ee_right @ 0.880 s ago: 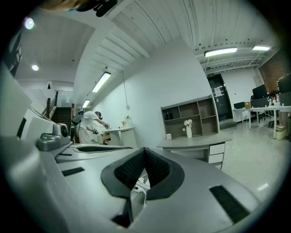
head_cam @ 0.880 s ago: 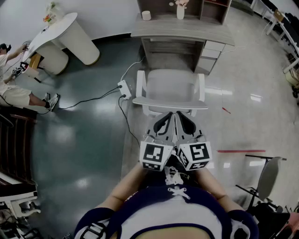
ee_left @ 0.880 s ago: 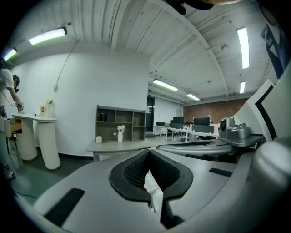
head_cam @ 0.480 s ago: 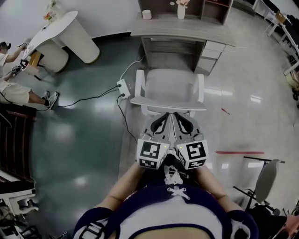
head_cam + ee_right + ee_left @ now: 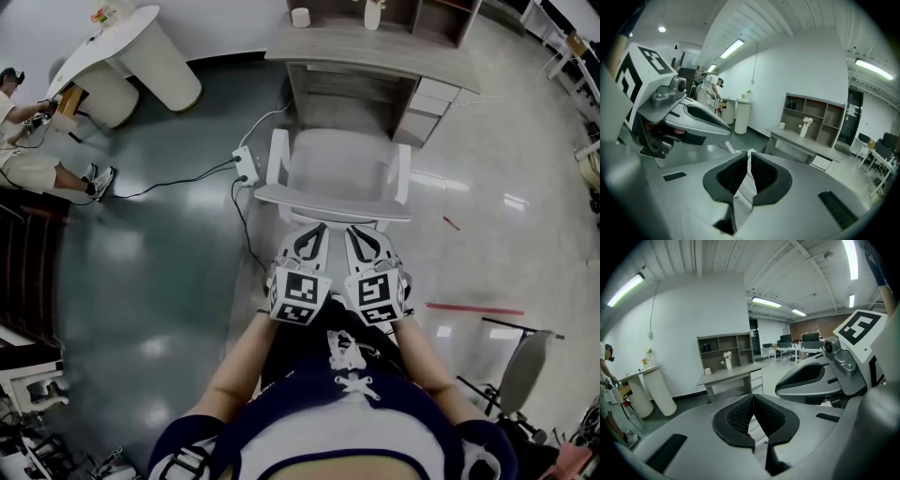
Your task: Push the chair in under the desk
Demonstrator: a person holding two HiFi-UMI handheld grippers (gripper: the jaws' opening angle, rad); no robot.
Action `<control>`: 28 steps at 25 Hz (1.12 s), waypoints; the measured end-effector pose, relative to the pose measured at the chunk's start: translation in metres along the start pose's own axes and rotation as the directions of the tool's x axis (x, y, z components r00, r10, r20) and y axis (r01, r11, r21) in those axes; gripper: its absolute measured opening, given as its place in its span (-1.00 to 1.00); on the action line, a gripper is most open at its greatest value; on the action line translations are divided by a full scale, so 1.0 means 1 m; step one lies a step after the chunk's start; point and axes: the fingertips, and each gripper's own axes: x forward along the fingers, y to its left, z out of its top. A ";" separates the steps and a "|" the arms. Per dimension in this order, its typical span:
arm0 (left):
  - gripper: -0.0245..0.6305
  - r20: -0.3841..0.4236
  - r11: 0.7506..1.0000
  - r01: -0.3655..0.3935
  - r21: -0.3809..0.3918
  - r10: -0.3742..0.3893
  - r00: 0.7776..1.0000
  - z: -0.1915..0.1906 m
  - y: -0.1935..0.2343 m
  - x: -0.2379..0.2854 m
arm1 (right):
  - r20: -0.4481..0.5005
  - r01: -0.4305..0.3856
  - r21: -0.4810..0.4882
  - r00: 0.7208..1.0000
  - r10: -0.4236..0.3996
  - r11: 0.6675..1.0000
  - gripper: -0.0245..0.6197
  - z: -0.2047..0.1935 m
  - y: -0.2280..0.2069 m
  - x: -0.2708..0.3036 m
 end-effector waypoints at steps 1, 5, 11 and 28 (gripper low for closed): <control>-0.90 -0.009 1.000 -0.007 0.008 0.008 1.000 -0.003 0.001 0.003 | -0.018 -0.004 -0.020 1.000 0.003 1.000 -0.89 -0.004 0.000 0.002; -0.90 -0.053 0.997 -0.025 0.075 0.029 0.998 -0.013 0.003 0.012 | -0.087 -0.028 -0.056 0.996 0.024 0.998 -0.89 -0.018 -0.002 0.009; -0.67 -0.191 0.979 0.052 0.196 -0.014 0.982 -0.044 0.000 0.034 | -0.196 -0.084 -0.101 0.979 0.063 0.991 -0.89 -0.046 0.001 0.030; -0.43 -0.416 0.705 0.220 0.675 0.118 0.902 -0.121 0.035 0.108 | -0.432 -0.143 -0.304 0.902 -0.002 0.942 -0.56 -0.115 -0.014 0.087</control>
